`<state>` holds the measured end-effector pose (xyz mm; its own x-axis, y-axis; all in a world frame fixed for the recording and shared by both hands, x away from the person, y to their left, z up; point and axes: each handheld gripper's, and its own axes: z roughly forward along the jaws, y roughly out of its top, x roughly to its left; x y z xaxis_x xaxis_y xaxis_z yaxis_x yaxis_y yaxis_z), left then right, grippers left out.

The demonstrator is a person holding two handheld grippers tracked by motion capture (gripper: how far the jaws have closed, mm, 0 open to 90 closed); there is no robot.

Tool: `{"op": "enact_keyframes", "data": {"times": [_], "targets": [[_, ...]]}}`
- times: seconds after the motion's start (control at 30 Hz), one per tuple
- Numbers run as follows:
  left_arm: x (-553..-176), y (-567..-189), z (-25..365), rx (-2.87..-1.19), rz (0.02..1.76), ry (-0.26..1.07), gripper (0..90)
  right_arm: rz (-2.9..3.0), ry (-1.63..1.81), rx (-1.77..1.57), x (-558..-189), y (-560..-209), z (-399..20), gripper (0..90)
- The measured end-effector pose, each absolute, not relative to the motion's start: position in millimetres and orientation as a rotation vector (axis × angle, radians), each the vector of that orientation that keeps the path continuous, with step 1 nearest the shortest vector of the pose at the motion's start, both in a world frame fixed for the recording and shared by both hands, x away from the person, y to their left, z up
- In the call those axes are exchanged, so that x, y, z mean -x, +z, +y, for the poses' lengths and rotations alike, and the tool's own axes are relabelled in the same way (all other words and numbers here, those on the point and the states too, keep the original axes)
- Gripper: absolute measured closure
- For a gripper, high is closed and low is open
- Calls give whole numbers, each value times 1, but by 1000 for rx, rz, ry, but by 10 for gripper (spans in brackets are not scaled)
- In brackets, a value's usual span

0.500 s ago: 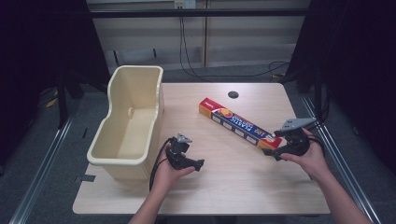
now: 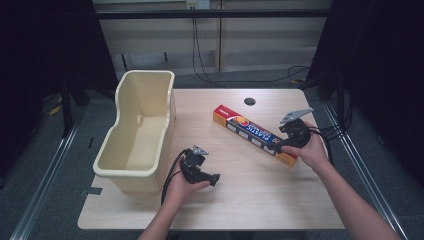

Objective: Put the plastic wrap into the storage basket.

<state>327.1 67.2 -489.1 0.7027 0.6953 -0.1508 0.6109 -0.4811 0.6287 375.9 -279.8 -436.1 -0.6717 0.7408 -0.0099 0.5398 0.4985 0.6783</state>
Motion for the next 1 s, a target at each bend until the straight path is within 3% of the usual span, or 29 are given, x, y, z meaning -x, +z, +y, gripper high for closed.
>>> {"op": "enact_keyframes", "data": {"times": [0.4, 1.0], "targets": [[-328, -490, 67, -2233, 998, 146, 18, 2460, 906, -1145, -409, -444, -265, 126], [-327, -489, 66, -2230, 1007, 144, 22, 2453, 856, -1193, -429, -460, -251, 187]]}}
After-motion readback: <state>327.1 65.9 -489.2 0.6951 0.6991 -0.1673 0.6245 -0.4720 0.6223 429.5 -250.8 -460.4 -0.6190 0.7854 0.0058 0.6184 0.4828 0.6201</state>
